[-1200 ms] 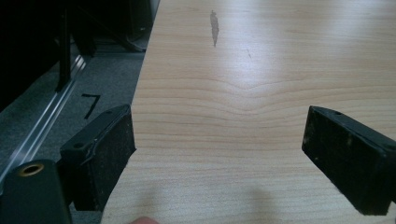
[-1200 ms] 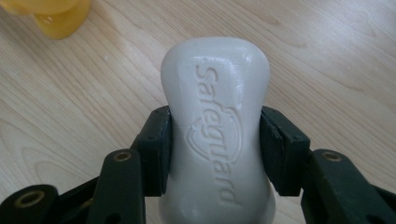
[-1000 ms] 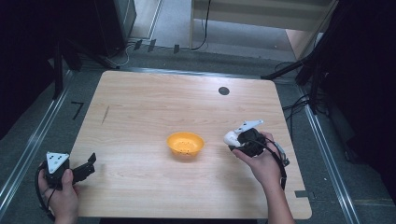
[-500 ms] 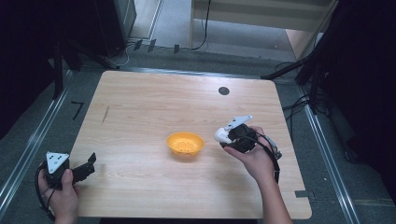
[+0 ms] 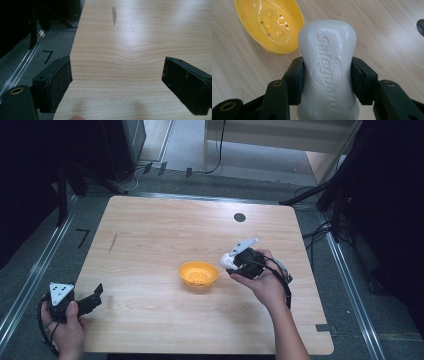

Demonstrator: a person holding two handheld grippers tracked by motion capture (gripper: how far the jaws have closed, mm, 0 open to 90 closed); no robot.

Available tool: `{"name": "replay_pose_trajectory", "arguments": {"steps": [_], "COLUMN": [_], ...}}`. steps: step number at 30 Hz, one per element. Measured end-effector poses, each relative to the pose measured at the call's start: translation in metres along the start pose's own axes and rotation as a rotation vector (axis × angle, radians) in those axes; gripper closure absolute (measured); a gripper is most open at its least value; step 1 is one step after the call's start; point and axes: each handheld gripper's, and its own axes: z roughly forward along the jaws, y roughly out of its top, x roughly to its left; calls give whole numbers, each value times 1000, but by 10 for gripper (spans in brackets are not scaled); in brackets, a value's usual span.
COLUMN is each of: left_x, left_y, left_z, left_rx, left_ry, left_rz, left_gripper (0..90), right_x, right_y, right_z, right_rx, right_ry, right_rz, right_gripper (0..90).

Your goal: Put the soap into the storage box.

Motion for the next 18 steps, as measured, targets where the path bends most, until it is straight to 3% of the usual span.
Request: {"name": "replay_pose_trajectory", "arguments": {"steps": [18], "left_x": [0], "left_y": [0], "left_z": [0], "left_rx": [-2], "left_ry": [-1], "left_rz": [0], "left_gripper": [102], "right_x": [15], "right_y": [27], "right_z": [12], "right_rx": [-5], "right_ry": [50], "right_rz": [-105], "right_gripper": [508]}}
